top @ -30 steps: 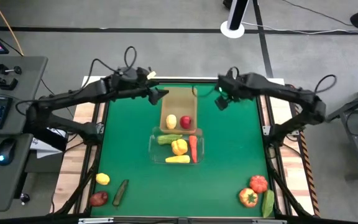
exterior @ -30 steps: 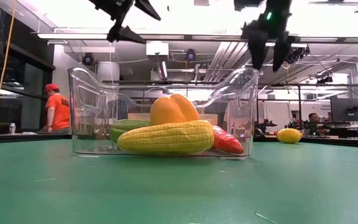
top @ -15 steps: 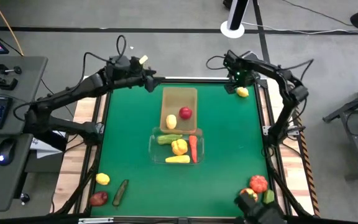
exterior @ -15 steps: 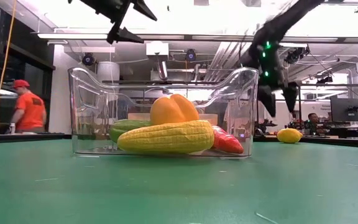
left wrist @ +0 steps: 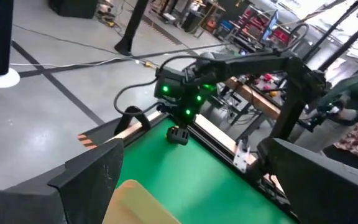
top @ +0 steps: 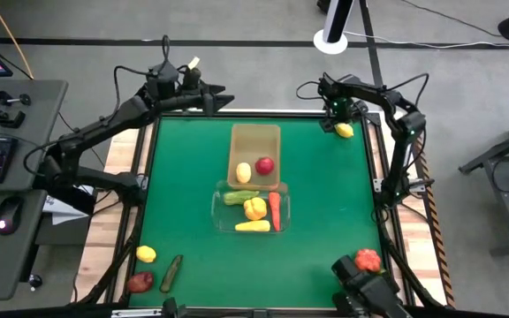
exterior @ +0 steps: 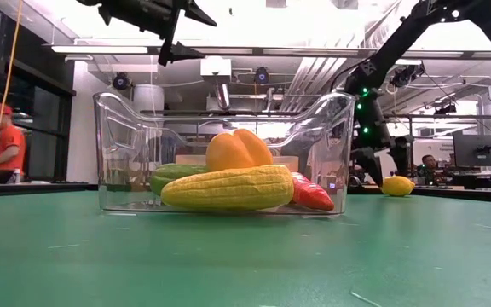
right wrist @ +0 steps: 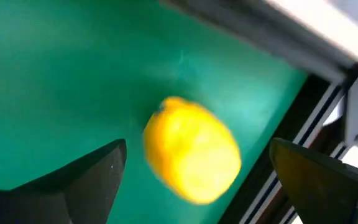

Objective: Sort produce into baskets
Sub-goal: Put the top yellow lemon into the orange bin

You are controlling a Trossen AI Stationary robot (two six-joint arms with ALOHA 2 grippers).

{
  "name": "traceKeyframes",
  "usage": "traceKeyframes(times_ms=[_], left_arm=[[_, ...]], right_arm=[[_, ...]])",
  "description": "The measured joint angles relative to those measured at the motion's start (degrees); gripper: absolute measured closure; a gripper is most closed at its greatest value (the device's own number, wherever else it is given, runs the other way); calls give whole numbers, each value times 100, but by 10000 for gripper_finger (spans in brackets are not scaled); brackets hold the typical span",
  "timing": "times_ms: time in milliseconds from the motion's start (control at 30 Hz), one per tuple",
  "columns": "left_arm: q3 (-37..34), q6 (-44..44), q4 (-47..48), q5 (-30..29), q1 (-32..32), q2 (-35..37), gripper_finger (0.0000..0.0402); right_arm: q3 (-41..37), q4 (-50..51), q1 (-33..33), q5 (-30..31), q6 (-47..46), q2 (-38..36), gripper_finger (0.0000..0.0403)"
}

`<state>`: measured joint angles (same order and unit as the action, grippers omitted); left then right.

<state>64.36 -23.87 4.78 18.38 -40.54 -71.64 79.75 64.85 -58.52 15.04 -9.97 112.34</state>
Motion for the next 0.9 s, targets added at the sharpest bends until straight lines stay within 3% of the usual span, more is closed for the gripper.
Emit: traceKeyframes(times_ms=[367,500,600,833,900], left_arm=[[0,-242,-53,2,-264,-15,14],[0,-309,-119,-41,-264,-15,14],[0,-424,-254,-41,-264,-15,14],[-2,-601,-1056,-36,-262,-15,14],[-2,-665,-1422,-17,-262,-15,14]], right_arm=[[35,-53,-156,-55,355,473,17],[48,-118,-167,-102,569,477,36],[66,-46,-166,-136,742,489,75],[33,156,-188,-309,1039,311,229],[34,120,-190,-364,1149,28,251]])
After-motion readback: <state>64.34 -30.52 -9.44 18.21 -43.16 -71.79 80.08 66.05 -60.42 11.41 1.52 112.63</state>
